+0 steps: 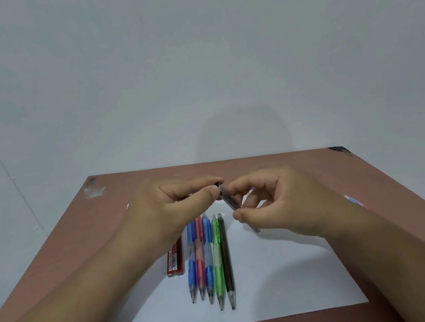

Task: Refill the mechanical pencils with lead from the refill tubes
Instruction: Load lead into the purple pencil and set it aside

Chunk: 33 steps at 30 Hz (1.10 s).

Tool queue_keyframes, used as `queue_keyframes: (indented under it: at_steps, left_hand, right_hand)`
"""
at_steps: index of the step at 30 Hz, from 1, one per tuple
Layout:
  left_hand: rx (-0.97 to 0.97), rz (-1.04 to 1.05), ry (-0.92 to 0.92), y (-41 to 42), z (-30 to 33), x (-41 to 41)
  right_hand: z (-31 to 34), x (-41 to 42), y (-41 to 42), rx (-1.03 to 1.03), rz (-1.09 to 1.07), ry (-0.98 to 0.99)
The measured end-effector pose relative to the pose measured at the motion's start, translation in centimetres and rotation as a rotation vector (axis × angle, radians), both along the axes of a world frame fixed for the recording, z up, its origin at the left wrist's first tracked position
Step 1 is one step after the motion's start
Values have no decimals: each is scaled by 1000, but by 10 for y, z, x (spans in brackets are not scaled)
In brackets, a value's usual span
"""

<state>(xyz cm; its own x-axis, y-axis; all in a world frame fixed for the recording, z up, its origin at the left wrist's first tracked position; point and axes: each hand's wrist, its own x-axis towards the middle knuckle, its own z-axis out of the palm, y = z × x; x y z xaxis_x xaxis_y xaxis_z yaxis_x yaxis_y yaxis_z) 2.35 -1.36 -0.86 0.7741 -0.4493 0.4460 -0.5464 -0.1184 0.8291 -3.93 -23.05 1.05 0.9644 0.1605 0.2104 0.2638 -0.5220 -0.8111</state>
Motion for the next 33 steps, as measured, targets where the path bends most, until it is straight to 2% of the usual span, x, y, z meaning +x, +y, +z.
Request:
queue_keyframes:
  at_steps: [5, 17, 21, 25, 33]
  left_hand:
    - [34, 28, -7, 0, 1, -1]
    - [-73, 120, 48, -6, 5, -8]
    - [-43, 164, -30, -5, 6, -9]
    - [26, 161, -124, -5, 7, -14]
    - [6, 155, 21, -11, 1, -14]
  right_hand:
    - [0, 0, 0, -25, 19, -8]
    - [-2, 1, 1, -30, -17, 22]
    - [-2, 1, 4, -76, -102, -193]
    - [-3, 4, 3, -53, -138, -289]
    - [-6, 7, 5, -261, -281, -532]
